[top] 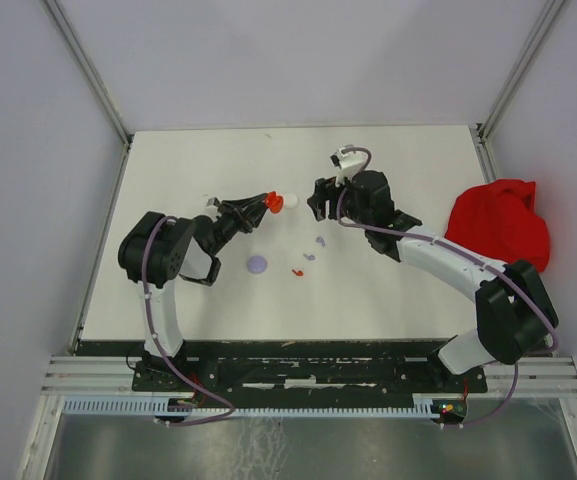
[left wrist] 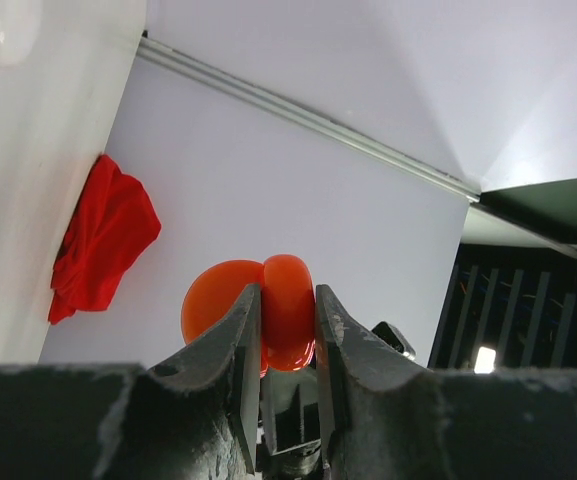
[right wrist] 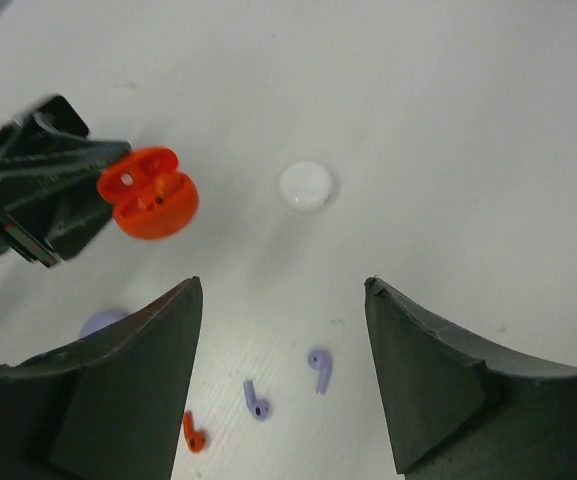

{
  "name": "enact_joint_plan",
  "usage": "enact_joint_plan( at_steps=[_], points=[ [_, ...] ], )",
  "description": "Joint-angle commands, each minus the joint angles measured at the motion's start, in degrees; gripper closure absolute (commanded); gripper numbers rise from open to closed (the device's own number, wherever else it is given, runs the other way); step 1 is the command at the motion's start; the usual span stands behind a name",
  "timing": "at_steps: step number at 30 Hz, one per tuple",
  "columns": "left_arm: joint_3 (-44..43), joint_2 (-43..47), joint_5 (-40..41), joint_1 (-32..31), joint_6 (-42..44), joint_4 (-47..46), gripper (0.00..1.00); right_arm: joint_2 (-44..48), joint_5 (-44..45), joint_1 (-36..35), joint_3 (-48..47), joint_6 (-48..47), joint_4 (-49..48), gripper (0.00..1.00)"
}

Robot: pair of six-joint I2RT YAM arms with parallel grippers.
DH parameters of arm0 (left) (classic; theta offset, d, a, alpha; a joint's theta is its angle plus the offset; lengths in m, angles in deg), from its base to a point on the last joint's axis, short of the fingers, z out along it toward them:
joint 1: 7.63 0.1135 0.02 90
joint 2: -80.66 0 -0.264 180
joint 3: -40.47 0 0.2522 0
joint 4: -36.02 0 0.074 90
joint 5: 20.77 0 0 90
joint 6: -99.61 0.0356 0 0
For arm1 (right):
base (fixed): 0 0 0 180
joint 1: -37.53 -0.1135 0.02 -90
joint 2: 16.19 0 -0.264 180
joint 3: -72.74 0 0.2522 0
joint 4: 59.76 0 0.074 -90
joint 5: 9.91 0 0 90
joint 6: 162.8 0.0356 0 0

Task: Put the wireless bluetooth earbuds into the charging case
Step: Pick up the earbud from the center of the board.

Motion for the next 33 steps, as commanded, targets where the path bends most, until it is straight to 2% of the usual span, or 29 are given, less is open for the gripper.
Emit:
enact_joint_plan(
  at_steps=[1,4,8,12,17,33],
  points=[
    [1.8,1.8,-1.4,2.6,0.8,-12.1,0.97,-1.3,7.4,-3.4,-5.0,-5.8,20.8,0.25],
    [3.0,2.4,-2.1,4.0,1.3,-12.0,0.97,-2.9,12.9,-7.4,-5.3,-7.9,26.9,0.24],
    [4.7,3.4,-2.7,5.4,2.0,-12.0,0.97,-3.2,12.3,-11.0,-3.3,-6.0,30.4,0.27],
    [6.0,4.2,-3.2,6.6,2.4,-12.0,0.97,-2.8,11.1,-14.1,-0.3,-2.8,30.4,0.32],
    [7.2,4.8,-3.7,7.1,2.9,-12.1,0.97,-4.4,11.4,-16.4,1.9,-0.7,29.2,0.32],
    [8.2,5.9,-5.3,9.0,2.6,-12.1,0.97,-13.9,12.9,-18.1,-1.5,-0.9,27.0,0.35]
  ],
)
